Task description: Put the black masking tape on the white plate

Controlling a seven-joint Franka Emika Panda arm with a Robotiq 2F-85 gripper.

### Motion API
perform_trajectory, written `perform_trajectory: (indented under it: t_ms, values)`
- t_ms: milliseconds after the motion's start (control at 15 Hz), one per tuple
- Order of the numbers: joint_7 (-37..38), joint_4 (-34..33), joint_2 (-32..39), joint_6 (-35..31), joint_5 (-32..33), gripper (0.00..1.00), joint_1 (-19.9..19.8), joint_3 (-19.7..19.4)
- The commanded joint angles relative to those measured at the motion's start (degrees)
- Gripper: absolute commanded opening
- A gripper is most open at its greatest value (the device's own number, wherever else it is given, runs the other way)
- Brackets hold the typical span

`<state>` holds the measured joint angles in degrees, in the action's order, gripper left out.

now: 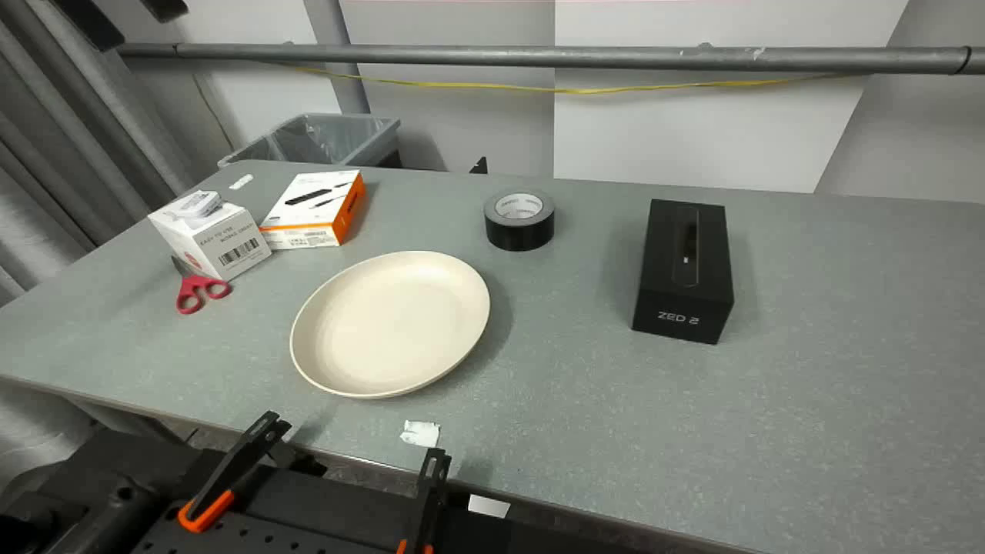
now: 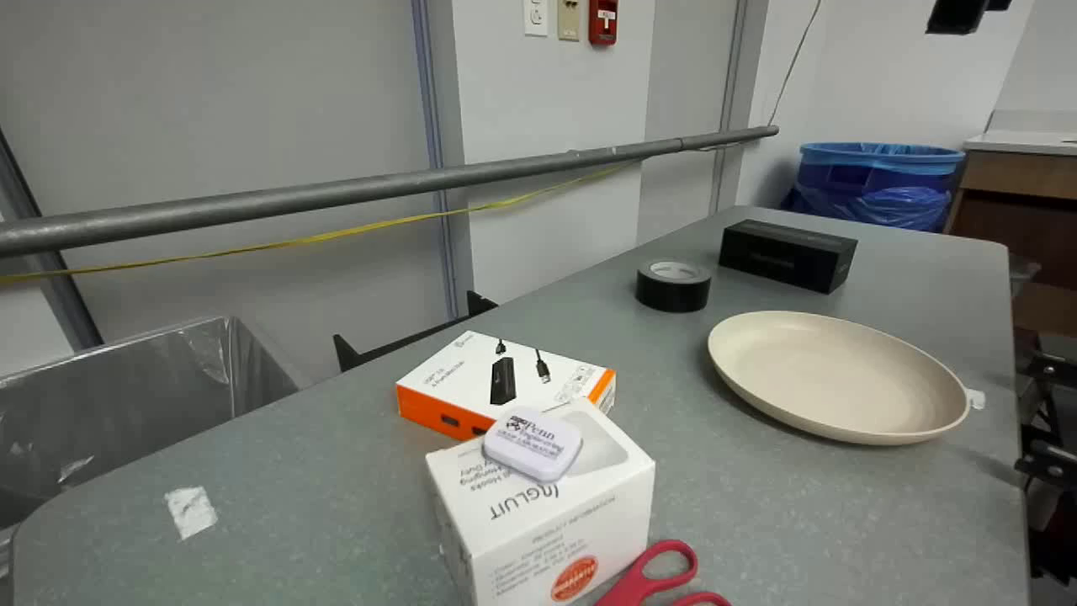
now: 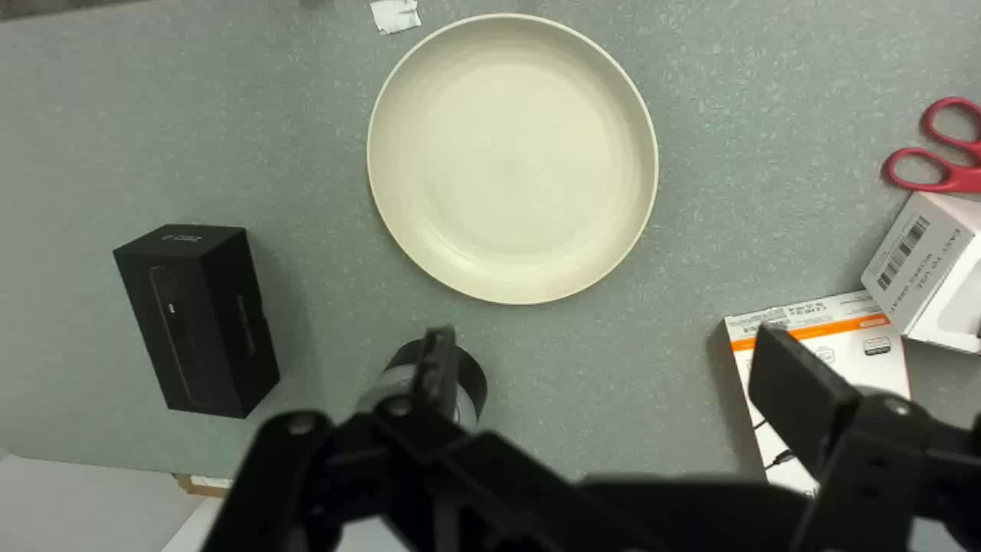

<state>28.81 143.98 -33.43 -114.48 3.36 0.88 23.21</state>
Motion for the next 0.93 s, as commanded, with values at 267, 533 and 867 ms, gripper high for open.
perform_trajectory:
  t_ms: [267,533,867]
  values:
    - [-0.25,-0.40,1.33,-0.46,1.14,1.00,1.74,-1.82]
    - [-2.19,-1.83,9.95,-10.24,4.23,1.00,-1.21,-4.94]
    - [0.04,-5.17,22.16,-18.86,10.31,1.00,-4.95,-9.74]
